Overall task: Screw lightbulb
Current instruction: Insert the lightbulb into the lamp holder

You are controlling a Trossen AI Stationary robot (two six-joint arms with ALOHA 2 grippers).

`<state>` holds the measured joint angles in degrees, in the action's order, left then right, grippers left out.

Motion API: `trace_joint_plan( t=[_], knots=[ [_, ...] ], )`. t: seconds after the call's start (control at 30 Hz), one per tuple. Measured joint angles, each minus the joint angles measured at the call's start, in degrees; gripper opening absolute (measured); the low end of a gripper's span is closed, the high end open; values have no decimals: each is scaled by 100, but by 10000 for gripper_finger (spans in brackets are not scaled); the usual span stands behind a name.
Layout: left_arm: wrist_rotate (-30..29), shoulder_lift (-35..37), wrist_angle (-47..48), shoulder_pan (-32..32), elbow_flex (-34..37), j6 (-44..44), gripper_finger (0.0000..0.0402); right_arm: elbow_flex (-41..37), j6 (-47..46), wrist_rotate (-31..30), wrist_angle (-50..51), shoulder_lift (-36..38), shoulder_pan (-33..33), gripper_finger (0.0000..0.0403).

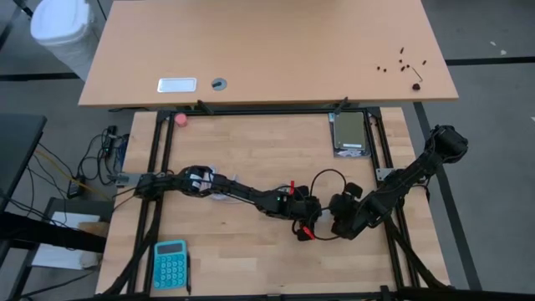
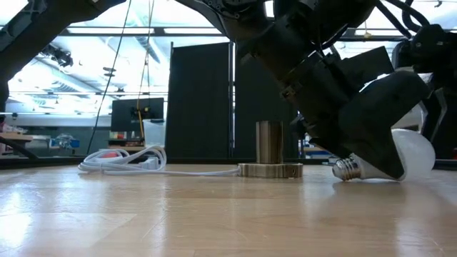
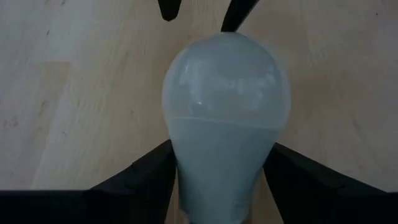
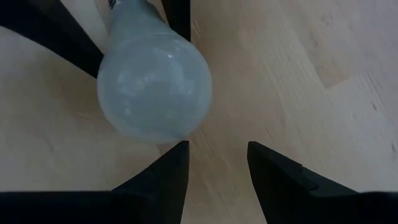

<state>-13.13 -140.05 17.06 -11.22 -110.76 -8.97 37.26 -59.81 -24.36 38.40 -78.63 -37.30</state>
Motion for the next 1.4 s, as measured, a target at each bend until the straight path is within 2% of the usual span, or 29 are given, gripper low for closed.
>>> trace_joint_plan(
  t=[0.23, 0.43, 0.7, 0.93, 1.17, 1.3, 1.4],
  knots=[
    [-49, 0, 13, 0, 0, 120, 205, 18, -193, -33, 451, 184, -37, 174],
    [-52, 0, -136, 0, 0, 122, 203, 225, -889, -779, 1396, 890, -435, 173],
    [-346, 0, -523, 4, 0, 415, 202, 289, -1426, -1711, 2003, 1618, -898, 172],
    [-486, 148, -746, 68, 0, 615, 202, 291, -1699, -3120, 2038, 2124, -1400, 171],
    [-827, 461, -857, 107, 1, 1129, 202, 291, -1709, -4114, 1920, 2246, -1679, 171],
    [-929, 701, -896, 147, 0, 1435, 202, 299, -1357, -5215, 1639, 2270, -1908, 171],
    [-969, 857, -990, 174, 32, 1654, 202, 402, -652, -5821, 1258, 2277, -2033, 171]
  ],
)
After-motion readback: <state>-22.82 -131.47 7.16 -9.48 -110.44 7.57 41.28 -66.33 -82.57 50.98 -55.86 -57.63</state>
